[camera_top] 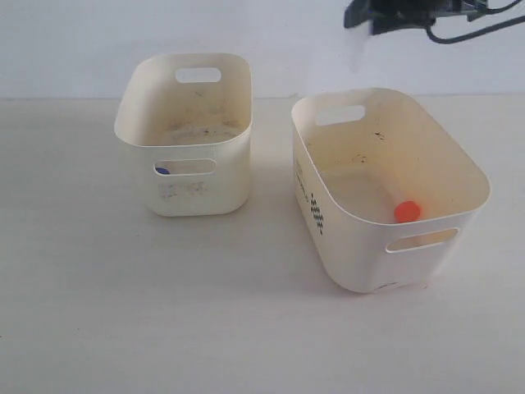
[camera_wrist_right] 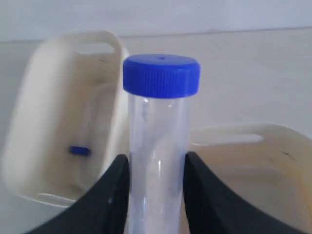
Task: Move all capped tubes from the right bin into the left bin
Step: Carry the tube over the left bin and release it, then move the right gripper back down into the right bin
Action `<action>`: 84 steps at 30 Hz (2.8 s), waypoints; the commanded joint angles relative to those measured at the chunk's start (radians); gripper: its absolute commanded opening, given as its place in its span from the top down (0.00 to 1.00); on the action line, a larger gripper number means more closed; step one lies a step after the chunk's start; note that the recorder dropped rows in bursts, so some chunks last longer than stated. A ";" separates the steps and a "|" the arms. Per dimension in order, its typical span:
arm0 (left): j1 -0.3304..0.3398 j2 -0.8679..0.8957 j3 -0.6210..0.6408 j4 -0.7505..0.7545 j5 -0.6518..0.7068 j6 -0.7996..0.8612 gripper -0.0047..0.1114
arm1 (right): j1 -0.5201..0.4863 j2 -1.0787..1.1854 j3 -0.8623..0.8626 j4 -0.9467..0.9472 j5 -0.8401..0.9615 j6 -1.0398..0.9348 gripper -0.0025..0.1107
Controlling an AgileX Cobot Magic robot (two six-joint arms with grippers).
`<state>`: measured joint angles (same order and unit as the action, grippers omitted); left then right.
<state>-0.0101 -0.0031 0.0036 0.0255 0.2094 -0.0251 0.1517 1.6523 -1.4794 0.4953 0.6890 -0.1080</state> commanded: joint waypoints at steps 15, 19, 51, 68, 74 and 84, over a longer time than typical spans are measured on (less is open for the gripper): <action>0.000 0.003 -0.004 -0.006 -0.007 -0.010 0.92 | 0.347 0.237 0.000 0.312 -0.523 -0.297 0.92; 0.000 0.003 -0.004 -0.006 -0.007 -0.010 0.92 | 0.347 0.258 -0.008 0.310 -0.500 -0.299 0.67; 0.000 0.003 -0.004 -0.006 -0.007 -0.010 0.92 | 0.250 0.070 -0.130 -0.701 0.523 0.214 0.98; 0.000 0.003 -0.004 -0.006 -0.007 -0.010 0.92 | 0.252 0.267 -0.126 -0.826 0.511 0.293 0.98; 0.000 0.003 -0.004 -0.006 -0.007 -0.010 0.92 | 0.252 0.324 -0.126 -0.846 0.499 0.329 0.98; 0.000 0.003 -0.004 -0.006 -0.007 -0.010 0.92 | 0.230 0.336 -0.126 -0.847 0.445 0.376 0.98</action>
<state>-0.0101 -0.0031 0.0036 0.0255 0.2094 -0.0251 0.4020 1.9926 -1.6030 -0.3403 1.1406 0.2511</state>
